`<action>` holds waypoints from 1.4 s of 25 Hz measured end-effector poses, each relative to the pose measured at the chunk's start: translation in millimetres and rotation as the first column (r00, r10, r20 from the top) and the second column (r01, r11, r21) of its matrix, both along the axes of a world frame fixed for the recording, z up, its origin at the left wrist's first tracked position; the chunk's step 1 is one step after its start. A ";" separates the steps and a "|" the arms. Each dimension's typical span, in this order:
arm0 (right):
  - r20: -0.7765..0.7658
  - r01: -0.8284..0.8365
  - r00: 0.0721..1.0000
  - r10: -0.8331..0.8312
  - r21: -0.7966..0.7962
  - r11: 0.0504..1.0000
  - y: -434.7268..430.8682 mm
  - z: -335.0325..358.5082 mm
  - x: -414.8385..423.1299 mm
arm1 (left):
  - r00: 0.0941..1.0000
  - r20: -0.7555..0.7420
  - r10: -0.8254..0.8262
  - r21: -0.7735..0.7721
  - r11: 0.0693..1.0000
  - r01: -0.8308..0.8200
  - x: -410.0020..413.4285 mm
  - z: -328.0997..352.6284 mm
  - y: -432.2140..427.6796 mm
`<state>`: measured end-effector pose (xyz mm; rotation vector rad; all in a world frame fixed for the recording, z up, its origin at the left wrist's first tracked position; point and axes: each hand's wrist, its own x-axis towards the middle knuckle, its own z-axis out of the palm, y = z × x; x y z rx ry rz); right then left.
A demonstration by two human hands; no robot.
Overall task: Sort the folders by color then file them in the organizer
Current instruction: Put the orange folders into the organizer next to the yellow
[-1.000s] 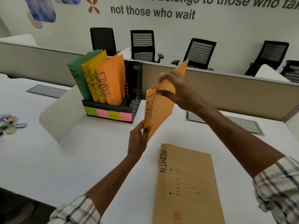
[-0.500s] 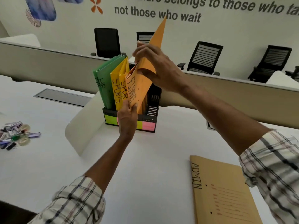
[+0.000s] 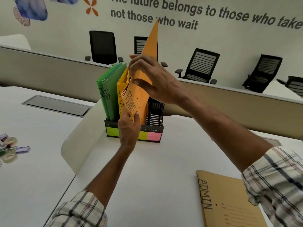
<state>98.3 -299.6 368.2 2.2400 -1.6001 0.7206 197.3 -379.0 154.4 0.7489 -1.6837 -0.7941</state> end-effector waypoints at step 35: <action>0.656 0.168 0.710 -0.258 0.198 0.966 -78.8 -12.7 -60.6 | 0.992 0.120 -0.026 -0.194 0.980 0.049 -64.1 -20.3 -26.6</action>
